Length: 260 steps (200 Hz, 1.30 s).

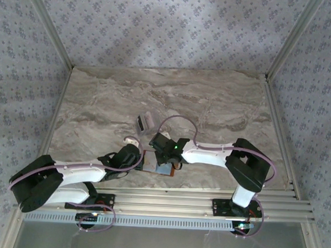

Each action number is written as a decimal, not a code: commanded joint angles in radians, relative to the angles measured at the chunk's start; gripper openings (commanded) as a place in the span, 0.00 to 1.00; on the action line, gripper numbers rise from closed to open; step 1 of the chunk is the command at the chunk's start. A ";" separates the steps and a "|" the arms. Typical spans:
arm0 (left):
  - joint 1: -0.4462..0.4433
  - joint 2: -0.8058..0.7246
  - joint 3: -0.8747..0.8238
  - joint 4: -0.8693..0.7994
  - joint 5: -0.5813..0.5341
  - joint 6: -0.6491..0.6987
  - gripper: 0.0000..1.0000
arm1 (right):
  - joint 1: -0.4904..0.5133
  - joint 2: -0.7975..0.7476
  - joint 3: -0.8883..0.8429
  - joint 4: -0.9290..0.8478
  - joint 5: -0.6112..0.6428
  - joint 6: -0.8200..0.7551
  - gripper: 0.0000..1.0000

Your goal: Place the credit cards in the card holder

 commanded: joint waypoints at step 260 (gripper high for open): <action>0.005 -0.074 -0.036 -0.069 -0.008 -0.036 0.07 | -0.014 -0.196 -0.181 0.183 -0.129 0.175 0.52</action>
